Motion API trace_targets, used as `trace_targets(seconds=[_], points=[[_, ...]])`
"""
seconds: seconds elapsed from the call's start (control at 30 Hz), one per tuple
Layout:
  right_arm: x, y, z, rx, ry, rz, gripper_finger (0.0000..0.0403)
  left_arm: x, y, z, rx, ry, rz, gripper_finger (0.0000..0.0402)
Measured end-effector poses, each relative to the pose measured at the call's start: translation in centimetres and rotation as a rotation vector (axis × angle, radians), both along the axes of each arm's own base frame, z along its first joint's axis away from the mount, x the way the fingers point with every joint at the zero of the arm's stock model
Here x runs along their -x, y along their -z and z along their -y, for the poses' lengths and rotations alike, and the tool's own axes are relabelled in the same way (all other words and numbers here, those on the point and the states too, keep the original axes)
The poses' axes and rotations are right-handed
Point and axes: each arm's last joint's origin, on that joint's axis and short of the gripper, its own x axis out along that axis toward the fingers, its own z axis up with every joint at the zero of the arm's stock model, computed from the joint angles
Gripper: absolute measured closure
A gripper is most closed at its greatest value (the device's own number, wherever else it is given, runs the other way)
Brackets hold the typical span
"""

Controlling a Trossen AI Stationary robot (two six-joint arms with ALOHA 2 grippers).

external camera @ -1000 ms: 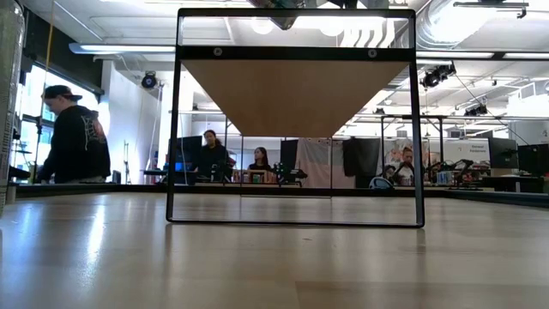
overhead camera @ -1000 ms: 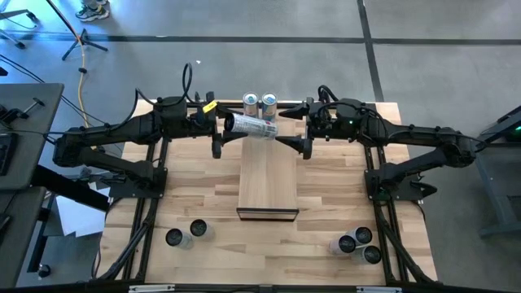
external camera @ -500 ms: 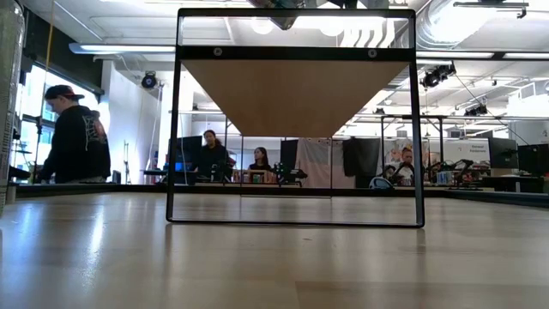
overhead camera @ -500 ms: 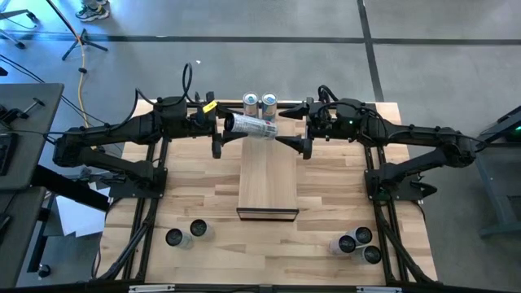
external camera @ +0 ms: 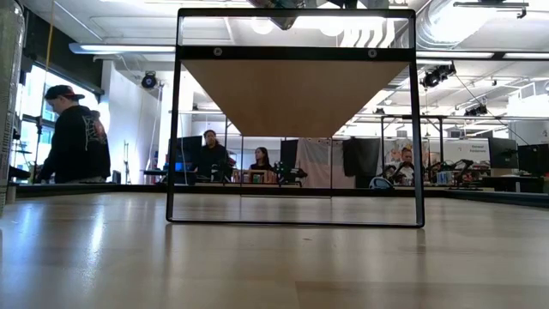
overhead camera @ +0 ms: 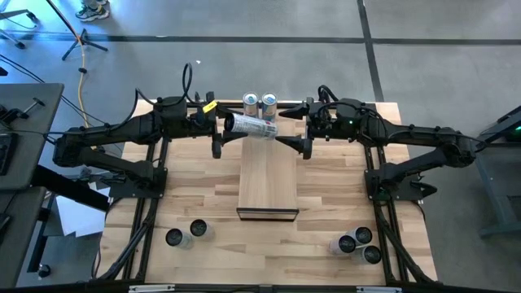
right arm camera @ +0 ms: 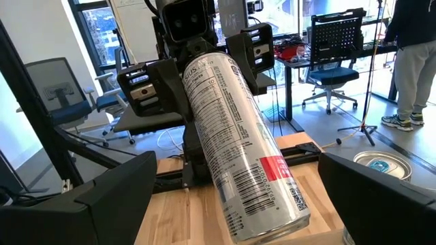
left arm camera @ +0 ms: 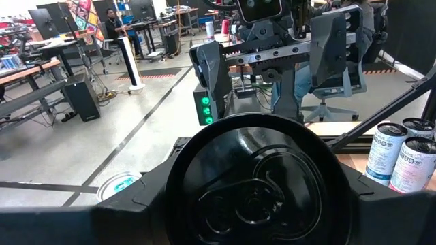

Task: Place canned beverage on shelf
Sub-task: Put the top white pink soda can on the shelf

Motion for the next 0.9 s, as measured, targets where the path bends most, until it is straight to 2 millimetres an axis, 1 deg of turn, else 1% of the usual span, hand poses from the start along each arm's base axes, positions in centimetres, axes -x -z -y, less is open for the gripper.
trace_targets(seconds=[0.27, 0.4, 0.47, 0.7, 0.9], points=[[0.01, 0.05, 0.05, -0.004, 0.018, -0.005, 0.0009, 0.0, 0.0, 0.0, 0.0, 0.0, 0.0, 0.0181], [0.01, 0.06, 0.07, -0.125, 0.025, 0.005, 0.0009, 0.0, 0.0, 0.0, 0.0, 0.0, 0.0, 0.0181], [0.02, 0.07, 0.13, -0.15, 0.028, 0.007, 0.0009, 0.0, 0.01, 0.0, 0.0, 0.0, 0.0, 0.0181], [0.02, 0.1, 0.13, -0.092, 0.026, -0.001, 0.0009, 0.0, -0.01, 0.01, 0.0, 0.0, 0.001, 0.0181], [0.07, 0.56, 0.18, -0.076, 0.041, -0.051, 0.0009, 0.0, 0.0, 0.0, 0.0, 0.0, 0.001, 0.0181]])
